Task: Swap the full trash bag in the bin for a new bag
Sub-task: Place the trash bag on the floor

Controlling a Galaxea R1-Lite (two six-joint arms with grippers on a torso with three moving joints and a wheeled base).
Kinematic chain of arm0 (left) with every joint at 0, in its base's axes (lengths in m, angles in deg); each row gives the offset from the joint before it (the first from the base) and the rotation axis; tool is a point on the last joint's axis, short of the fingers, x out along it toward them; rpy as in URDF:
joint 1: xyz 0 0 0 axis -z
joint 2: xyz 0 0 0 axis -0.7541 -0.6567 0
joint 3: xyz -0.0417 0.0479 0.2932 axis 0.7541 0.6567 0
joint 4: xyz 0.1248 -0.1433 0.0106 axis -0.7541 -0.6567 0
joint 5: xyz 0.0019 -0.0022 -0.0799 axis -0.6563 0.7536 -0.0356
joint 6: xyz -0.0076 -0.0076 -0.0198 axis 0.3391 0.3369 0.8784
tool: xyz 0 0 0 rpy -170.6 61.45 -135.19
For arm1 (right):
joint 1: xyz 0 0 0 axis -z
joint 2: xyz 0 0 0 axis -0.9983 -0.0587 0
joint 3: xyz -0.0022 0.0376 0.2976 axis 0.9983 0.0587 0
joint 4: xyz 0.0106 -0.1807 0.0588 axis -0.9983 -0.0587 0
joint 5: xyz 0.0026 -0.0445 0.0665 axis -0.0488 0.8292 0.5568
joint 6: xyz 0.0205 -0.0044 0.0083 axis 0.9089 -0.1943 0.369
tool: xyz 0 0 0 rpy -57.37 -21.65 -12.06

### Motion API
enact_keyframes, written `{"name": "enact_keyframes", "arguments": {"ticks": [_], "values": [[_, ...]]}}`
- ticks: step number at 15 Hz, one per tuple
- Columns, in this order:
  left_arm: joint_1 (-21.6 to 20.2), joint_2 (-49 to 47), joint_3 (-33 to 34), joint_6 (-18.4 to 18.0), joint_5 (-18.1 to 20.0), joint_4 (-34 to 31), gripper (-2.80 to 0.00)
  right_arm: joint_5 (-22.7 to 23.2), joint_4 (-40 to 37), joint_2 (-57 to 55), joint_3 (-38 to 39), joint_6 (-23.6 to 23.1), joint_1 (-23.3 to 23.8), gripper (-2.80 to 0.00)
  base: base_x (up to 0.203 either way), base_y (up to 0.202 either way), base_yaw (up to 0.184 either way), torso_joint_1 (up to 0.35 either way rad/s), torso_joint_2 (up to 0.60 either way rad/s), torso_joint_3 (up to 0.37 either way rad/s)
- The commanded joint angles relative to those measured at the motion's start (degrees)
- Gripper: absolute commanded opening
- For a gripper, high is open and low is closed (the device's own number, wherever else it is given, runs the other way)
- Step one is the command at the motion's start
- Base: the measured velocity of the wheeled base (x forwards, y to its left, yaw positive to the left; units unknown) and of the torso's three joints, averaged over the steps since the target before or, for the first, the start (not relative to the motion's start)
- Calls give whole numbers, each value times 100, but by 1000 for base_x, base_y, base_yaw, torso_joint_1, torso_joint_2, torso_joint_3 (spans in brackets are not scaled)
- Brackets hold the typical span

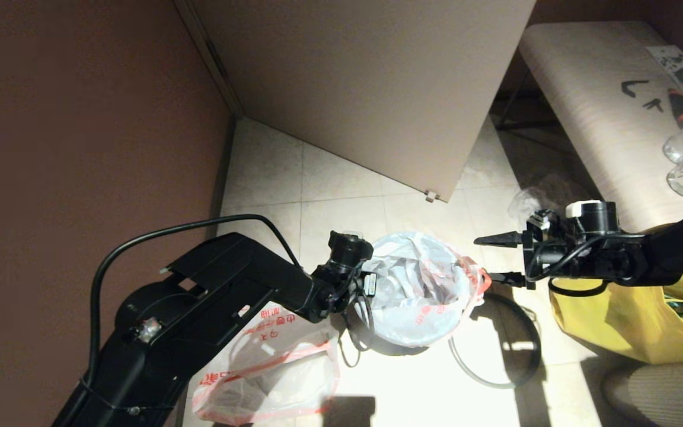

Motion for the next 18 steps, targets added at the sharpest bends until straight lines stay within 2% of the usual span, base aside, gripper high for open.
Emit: {"name": "enact_keyframes", "arguments": {"ticks": [1, 11, 12, 15, 18], "values": [[9, -29, -24, 7, -11, 14, -280, 37, 12, 1, -16, 33, -66, 0, 0, 0, 0, 0, 0, 0], [70, -102, -24, 7, -3, 14, -280, 30, 129, -485, -329, 41, -625, 0, 0, 0, 0, 0, 0, 0], [70, -101, -24, 7, -3, 14, -280, 31, 128, -503, -361, 41, -633, -280, 0, 0, 0, 0, 0, 0], [81, -125, -42, -5, -22, 22, -280, 33, 104, -512, -364, 55, -626, -280, 0, 0, 0, 0, 0, 0], [194, -251, -103, -157, -339, 450, -280, 37, 82, -397, -303, 284, -652, -280, 0, 0, 0, 0, 0, 0]]}}
